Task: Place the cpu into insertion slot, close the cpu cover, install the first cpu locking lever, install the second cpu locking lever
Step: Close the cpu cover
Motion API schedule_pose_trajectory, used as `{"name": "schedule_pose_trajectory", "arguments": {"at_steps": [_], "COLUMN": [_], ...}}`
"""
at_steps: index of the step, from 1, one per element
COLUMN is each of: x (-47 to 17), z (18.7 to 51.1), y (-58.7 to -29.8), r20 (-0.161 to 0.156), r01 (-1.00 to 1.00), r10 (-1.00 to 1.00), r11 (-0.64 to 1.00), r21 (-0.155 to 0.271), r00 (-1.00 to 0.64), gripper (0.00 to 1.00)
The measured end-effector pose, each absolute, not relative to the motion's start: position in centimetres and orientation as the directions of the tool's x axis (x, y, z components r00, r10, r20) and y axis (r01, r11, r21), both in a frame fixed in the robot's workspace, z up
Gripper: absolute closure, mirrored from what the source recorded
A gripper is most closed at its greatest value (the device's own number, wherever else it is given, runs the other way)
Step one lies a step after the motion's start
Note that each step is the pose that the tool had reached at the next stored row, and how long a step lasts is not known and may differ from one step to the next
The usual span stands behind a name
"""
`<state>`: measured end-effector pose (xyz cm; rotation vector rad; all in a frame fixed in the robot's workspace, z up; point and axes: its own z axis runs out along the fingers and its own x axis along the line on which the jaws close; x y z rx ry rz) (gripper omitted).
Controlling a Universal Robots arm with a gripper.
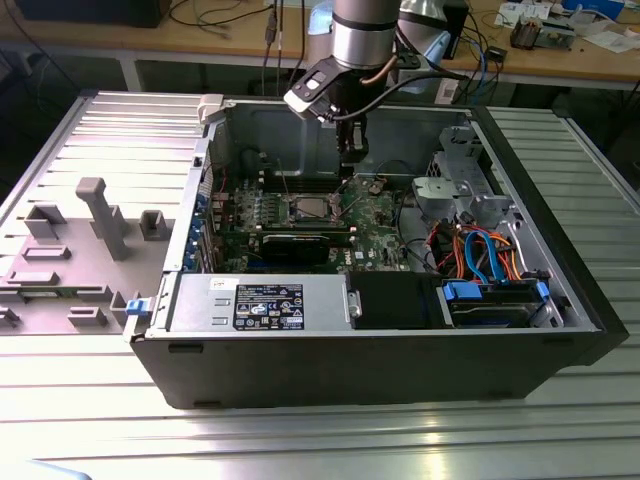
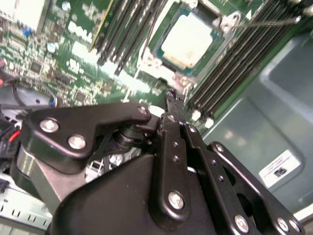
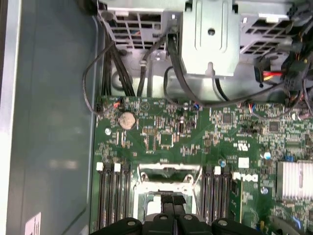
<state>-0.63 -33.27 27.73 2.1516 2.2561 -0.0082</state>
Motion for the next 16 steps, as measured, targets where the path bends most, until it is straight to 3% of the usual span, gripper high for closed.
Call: {"name": "schedule_pose_trajectory", "arguments": {"at_steps": [16], "x": [4.1], "z": [25.9], "y": [-33.2], "r20": [-0.021], "r01": [0.999], "r10": [0.999], "r11": [0.048], "r21": [0.012], "r00": [-0.048], "gripper": [0.89]}}
